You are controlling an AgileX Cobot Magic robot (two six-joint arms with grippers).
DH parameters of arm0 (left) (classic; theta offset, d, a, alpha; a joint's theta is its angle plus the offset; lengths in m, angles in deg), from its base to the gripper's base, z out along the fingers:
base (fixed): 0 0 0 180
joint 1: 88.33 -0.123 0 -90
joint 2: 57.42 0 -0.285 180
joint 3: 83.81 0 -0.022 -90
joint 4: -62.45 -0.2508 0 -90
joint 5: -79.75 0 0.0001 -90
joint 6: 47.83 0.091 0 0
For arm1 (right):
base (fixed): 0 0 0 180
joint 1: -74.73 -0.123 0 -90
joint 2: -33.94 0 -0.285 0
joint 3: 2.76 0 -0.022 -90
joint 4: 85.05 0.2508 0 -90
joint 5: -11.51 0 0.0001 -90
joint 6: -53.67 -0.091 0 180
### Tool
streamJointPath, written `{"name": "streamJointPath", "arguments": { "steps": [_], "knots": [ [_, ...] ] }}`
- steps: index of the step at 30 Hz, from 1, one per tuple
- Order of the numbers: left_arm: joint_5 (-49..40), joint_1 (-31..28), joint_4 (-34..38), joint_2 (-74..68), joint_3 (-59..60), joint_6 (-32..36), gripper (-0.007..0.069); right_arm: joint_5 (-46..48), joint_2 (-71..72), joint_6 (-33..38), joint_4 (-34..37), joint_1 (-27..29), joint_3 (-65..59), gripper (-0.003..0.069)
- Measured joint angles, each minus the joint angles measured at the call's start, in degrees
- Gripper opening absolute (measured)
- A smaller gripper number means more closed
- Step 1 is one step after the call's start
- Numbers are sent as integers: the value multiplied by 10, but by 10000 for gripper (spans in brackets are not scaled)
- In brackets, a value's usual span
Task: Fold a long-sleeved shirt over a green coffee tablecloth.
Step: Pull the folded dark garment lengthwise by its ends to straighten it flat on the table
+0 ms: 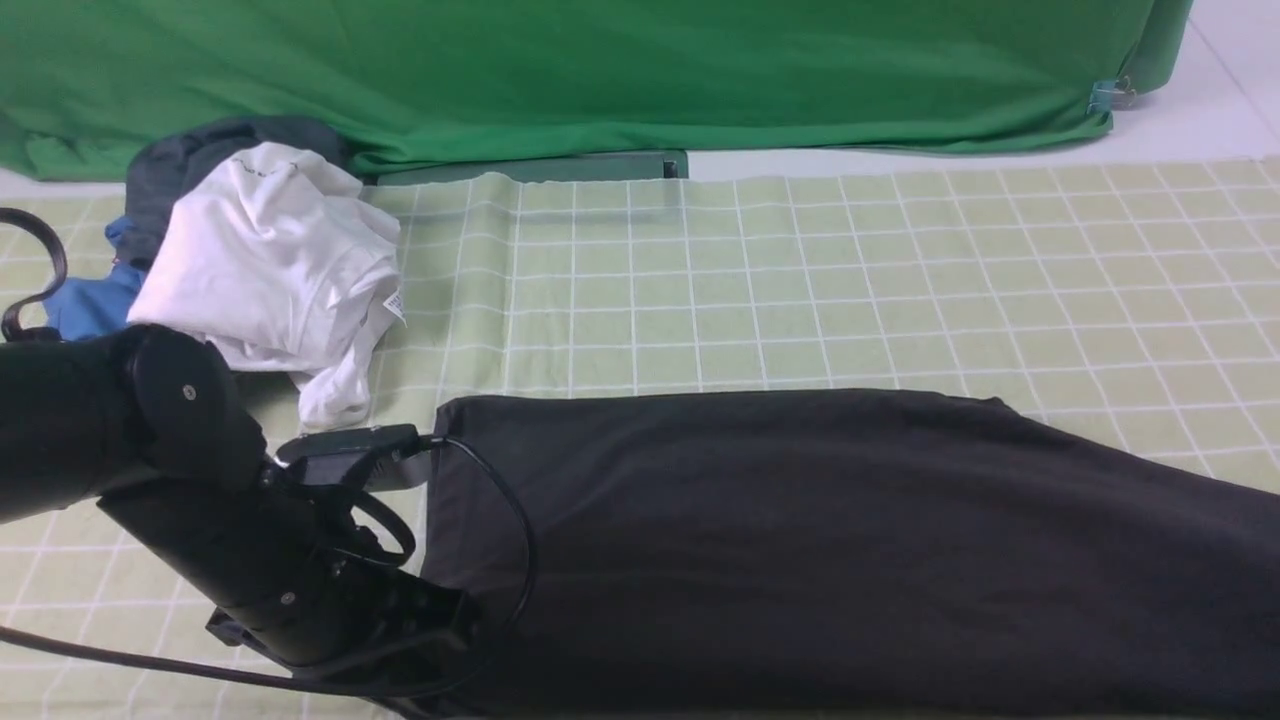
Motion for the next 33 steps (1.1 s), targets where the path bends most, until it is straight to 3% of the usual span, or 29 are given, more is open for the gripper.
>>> {"name": "streamJointPath", "arguments": {
  "steps": [3,8,11,21,25,33],
  "knots": [
    [2,0,0,0,0,-4,31,23,0,0,2,0,35,504],
    [1,0,-9,0,0,-32,81,58,-1,23,66,0,61,521],
    [-21,0,-26,0,-8,-50,182,50,-25,86,117,-13,35,524],
    [-73,-1,-45,0,-100,-57,448,-4,-102,159,131,-30,10,532],
    [-85,-1,-45,1,-135,-58,497,-3,-112,172,130,-30,15,536],
    [-91,-1,-43,2,-161,-58,507,-1,-119,183,131,-30,20,532]
  ]
}}
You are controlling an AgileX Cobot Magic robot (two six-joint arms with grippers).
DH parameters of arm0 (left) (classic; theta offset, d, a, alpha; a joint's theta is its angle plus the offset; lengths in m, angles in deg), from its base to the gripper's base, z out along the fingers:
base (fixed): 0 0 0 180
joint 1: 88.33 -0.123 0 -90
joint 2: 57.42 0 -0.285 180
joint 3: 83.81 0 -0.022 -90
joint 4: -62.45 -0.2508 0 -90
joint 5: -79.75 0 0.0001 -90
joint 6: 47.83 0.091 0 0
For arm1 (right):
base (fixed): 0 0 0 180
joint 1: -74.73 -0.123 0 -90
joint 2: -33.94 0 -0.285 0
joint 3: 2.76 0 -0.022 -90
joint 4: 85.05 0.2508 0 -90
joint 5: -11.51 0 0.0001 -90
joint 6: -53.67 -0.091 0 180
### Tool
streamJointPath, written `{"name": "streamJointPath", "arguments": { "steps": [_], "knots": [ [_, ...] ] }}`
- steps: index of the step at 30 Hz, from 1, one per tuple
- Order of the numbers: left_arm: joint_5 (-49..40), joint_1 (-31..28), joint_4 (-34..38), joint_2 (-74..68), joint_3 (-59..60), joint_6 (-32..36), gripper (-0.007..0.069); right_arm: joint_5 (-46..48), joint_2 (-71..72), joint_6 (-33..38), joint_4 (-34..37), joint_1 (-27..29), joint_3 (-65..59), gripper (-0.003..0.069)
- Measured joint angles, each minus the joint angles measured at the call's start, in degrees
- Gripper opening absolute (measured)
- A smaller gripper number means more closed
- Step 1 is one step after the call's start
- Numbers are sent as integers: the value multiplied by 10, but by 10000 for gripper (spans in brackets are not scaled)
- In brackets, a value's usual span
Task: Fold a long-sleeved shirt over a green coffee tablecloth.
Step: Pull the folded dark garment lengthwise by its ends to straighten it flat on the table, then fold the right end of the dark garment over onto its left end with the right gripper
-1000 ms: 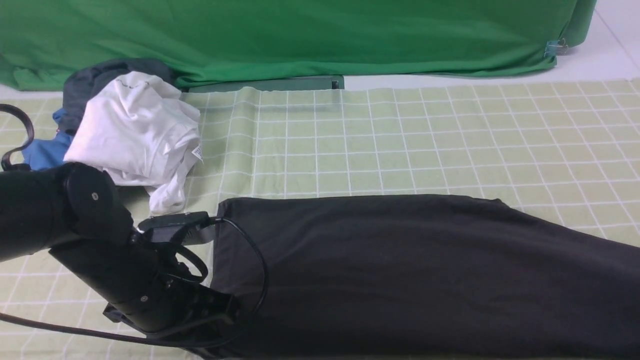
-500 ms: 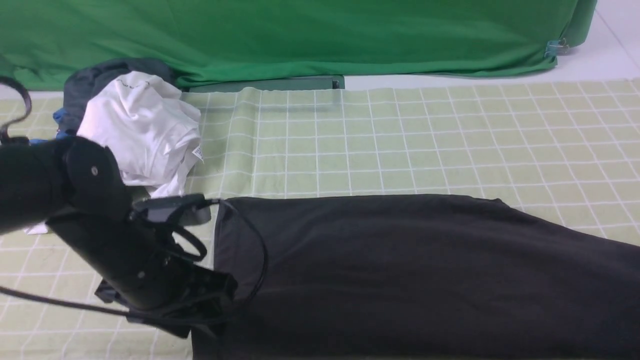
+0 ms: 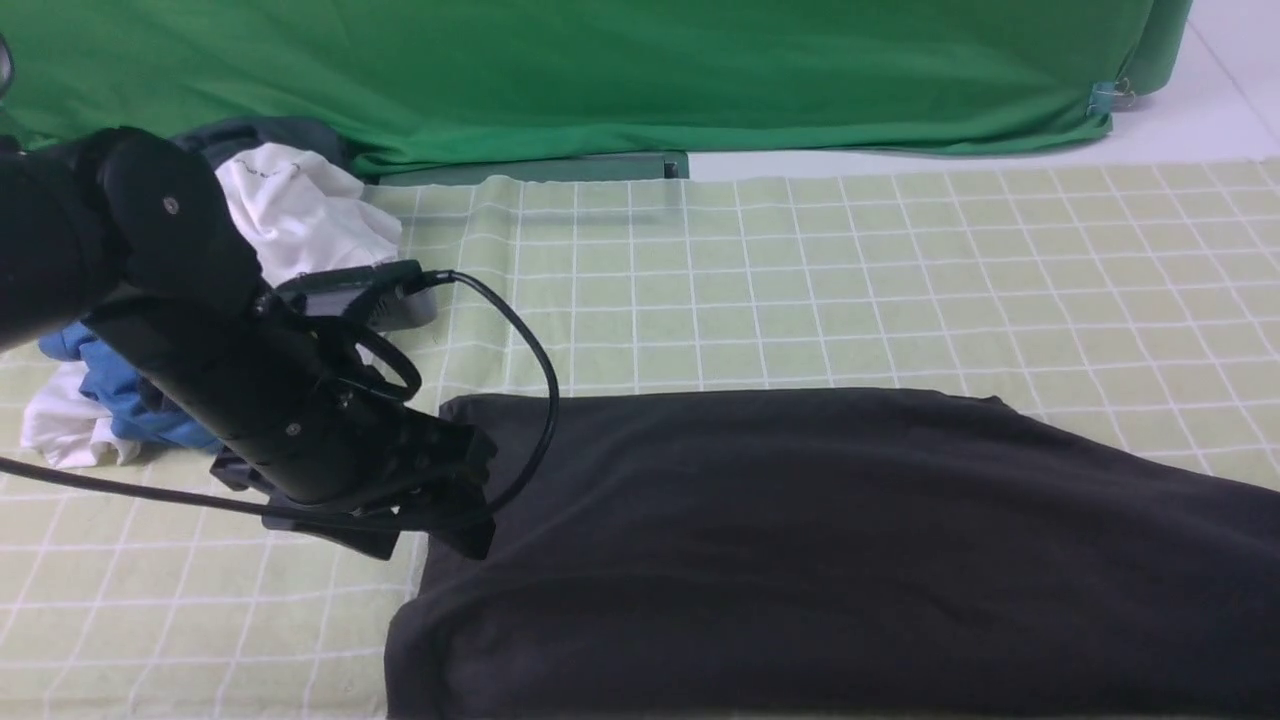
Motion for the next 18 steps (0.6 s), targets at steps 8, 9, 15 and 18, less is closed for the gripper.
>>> {"name": "streamJointPath", "arguments": {
  "steps": [8,9,15,18],
  "knots": [
    [-4,0,0,0,0,0,507,8,-2,16,28,-5,0,126],
    [-5,0,0,0,0,0,507,8,-1,16,28,-5,0,120],
    [-17,0,-1,0,-5,0,507,3,18,16,12,-5,3,125],
    [-37,0,-6,0,-20,0,507,-1,42,-4,-40,-5,11,125]
  ]
}}
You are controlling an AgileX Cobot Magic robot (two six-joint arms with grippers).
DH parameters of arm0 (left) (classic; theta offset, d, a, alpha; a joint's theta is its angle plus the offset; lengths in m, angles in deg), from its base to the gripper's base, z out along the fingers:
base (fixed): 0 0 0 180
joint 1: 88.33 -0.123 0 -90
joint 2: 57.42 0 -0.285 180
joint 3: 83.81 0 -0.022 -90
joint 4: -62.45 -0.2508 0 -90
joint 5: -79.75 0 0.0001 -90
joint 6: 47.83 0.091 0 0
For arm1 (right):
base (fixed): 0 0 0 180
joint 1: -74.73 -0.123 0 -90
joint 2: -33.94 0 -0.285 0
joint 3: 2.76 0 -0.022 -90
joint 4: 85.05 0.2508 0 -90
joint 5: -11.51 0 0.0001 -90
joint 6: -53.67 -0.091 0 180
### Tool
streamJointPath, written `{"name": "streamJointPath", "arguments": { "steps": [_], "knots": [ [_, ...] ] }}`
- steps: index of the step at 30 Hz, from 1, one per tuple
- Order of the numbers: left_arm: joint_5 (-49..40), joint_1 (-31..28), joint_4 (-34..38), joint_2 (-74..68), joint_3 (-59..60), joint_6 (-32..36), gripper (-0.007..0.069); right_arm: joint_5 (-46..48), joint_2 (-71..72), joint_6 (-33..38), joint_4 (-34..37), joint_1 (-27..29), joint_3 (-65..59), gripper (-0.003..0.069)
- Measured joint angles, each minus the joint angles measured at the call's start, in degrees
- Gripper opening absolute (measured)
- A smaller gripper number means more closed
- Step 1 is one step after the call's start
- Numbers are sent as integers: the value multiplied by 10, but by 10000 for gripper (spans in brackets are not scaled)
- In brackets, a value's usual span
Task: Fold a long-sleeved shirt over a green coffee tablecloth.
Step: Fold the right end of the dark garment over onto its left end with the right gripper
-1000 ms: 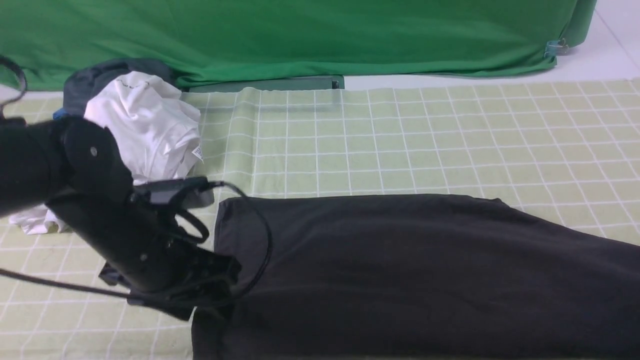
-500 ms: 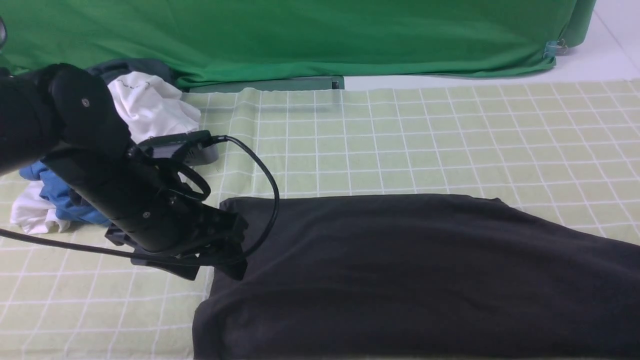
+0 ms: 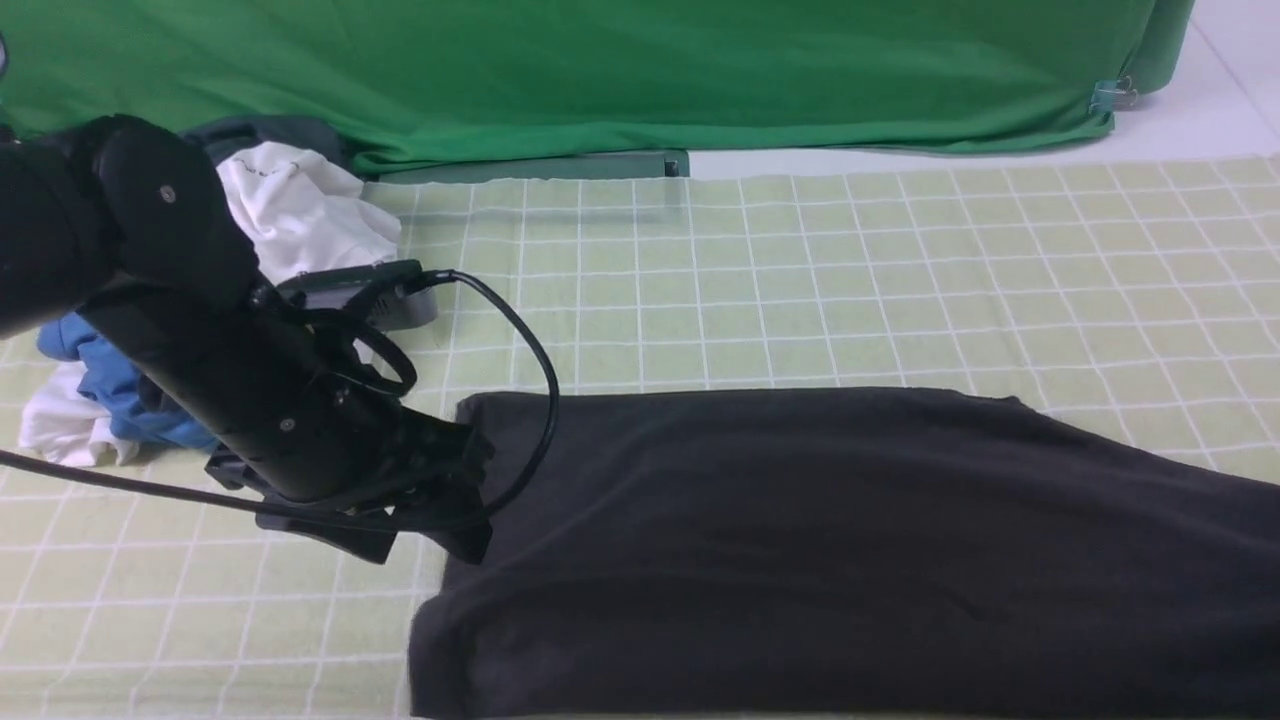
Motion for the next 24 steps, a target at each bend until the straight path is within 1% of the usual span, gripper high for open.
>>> {"name": "streamJointPath", "arguments": {
  "steps": [2,5,9,12,15,17,19,20,21,22,23,24],
  "knots": [
    [-9,0,-6,0,-12,0,507,-2,26,-21,-38,0,9,125],
    [-14,0,-10,0,-34,0,507,15,59,-36,-71,0,30,125],
    [-11,0,-9,1,-53,0,505,65,86,-68,-79,-2,71,125],
    [0,0,-9,1,-59,0,483,133,110,-98,-83,-29,119,125],
    [8,0,-8,1,-59,0,438,190,131,-114,-78,-78,160,125],
    [11,0,-7,1,-59,0,389,233,148,-138,-70,-128,189,125],
    [13,0,-5,1,-59,9,295,256,163,-175,-57,-192,211,125],
    [14,0,-5,1,-59,15,269,260,167,-193,-52,-211,218,125],
    [14,0,-5,1,-59,23,212,264,171,-219,-38,-255,227,125],
    [14,0,-5,1,-59,26,193,264,171,-223,-38,-255,228,125],
    [14,0,-8,1,-59,31,129,263,173,-251,-23,-307,235,125],
    [14,0,-14,1,-59,31,86,256,173,-271,-15,-348,236,125]
  ]
}}
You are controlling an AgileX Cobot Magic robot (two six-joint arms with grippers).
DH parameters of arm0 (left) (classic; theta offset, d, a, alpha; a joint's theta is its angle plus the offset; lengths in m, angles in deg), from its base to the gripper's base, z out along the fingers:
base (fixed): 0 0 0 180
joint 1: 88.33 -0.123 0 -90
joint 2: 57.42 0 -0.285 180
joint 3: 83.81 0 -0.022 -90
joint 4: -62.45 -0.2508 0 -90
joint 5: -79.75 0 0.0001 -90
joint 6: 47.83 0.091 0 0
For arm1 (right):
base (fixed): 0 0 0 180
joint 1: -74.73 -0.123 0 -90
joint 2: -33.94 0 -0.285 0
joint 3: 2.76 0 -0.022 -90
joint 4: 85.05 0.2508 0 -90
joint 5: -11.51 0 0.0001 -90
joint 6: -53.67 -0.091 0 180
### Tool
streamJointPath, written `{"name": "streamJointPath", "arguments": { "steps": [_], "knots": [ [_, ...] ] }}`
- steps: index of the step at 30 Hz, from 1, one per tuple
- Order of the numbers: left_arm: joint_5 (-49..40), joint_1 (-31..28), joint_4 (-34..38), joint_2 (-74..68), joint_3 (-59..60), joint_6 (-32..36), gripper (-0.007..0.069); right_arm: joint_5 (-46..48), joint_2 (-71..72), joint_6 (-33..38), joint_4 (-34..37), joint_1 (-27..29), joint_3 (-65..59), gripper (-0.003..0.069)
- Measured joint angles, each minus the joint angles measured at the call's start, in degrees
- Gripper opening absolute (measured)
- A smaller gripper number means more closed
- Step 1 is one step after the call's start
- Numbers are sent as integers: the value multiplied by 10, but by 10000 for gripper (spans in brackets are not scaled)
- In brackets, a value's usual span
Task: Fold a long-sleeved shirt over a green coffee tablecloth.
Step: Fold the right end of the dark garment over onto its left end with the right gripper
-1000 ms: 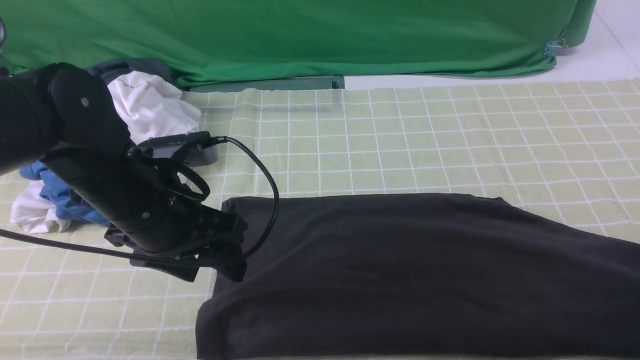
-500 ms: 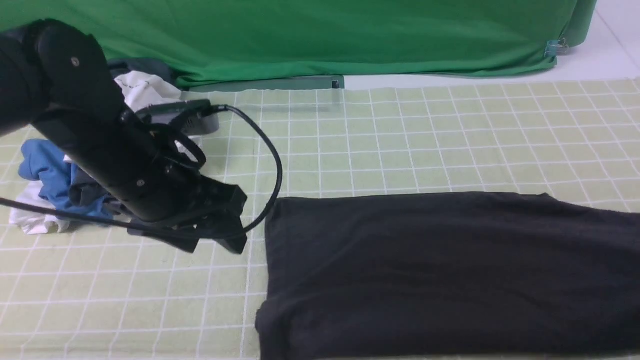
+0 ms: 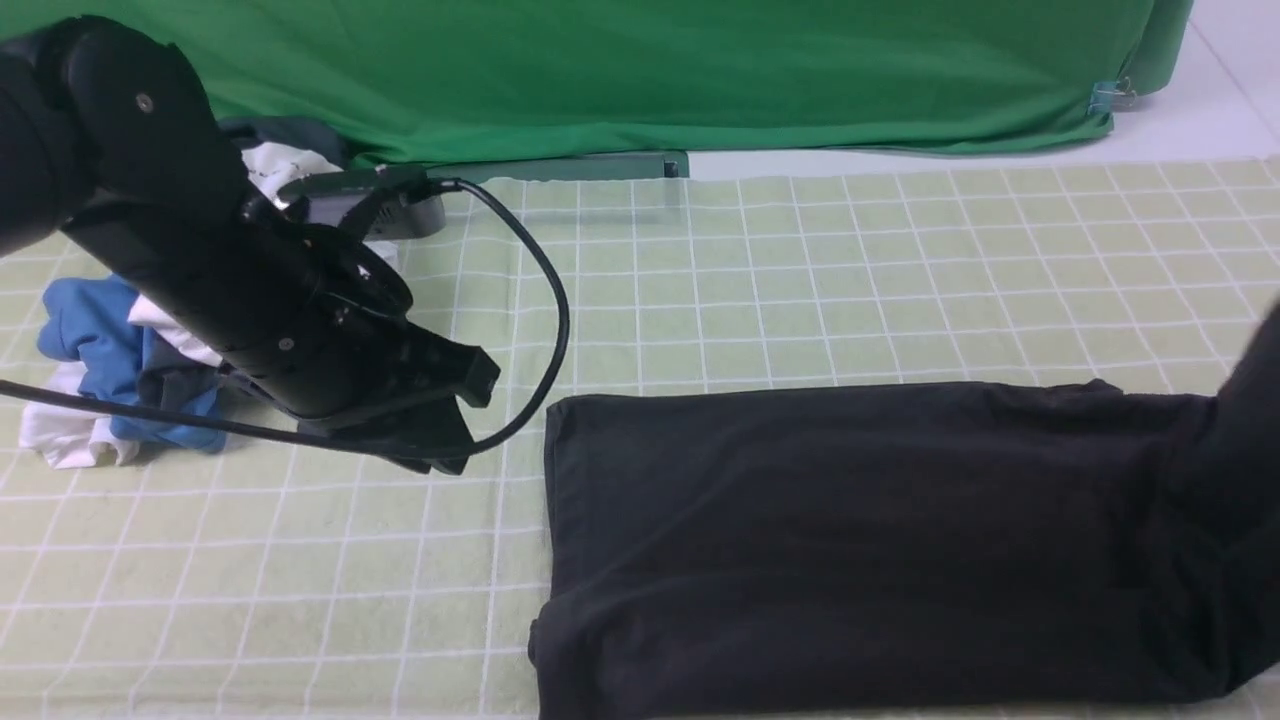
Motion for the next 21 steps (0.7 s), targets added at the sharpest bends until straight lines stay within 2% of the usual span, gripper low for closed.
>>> {"name": "streamJointPath", "arguments": {
  "steps": [1,3,9,16,21],
  "knots": [
    [0,0,-1,0,0,0,71,-1,0,0,1,-7,0,125],
    [-1,-1,-19,6,0,0,22,-43,-1,-54,10,-92,0,125],
    [-4,-39,-21,48,0,4,15,-150,-42,-154,14,-263,0,125],
    [-2,-123,17,81,0,16,15,-266,-156,-208,17,-378,1,125],
    [-1,-136,33,81,0,27,15,-346,-233,-219,17,-408,1,125]
  ]
}}
